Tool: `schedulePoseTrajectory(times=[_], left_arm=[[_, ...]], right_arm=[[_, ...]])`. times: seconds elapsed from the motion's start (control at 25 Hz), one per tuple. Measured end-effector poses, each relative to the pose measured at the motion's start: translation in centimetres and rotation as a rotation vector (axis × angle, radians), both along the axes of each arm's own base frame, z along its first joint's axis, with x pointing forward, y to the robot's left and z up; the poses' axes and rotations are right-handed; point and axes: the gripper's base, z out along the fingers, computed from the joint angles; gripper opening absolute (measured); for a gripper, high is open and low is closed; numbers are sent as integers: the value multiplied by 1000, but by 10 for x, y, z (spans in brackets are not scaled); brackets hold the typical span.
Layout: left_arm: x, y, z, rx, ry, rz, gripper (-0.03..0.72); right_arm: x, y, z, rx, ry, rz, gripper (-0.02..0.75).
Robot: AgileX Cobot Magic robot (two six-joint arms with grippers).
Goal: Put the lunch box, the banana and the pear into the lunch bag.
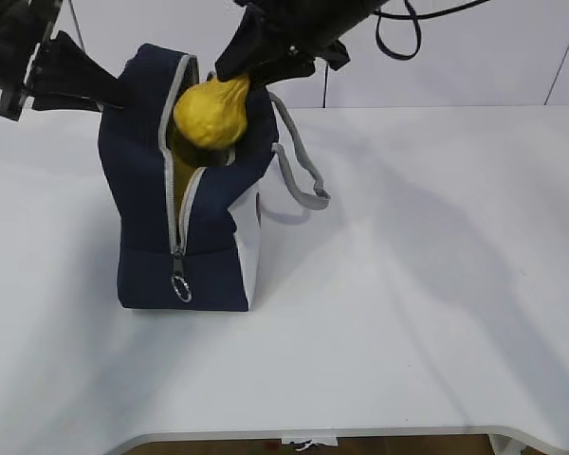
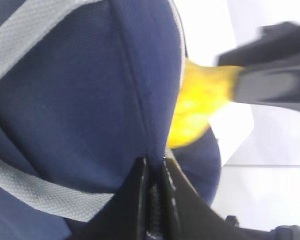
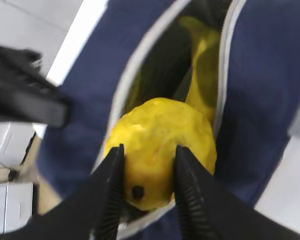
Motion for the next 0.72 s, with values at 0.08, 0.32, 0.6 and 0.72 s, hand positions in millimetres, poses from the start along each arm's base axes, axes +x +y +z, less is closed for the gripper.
schedulePoseTrajectory(times=[0.08, 0.32, 0.6, 0.72], left_arm=[[0, -1, 1, -17, 0, 5, 13], [1, -1, 2, -32, -1, 11, 13], [1, -1, 2, -25, -1, 9, 13], [1, -1, 1, -16, -1, 6, 13]], right_arm=[[7, 3, -9, 23, -9, -11, 246], [15, 22, -23, 77, -57, -22, 274], [15, 26, -26, 73, -47, 4, 563], [17, 15, -15, 35, -81, 20, 580]])
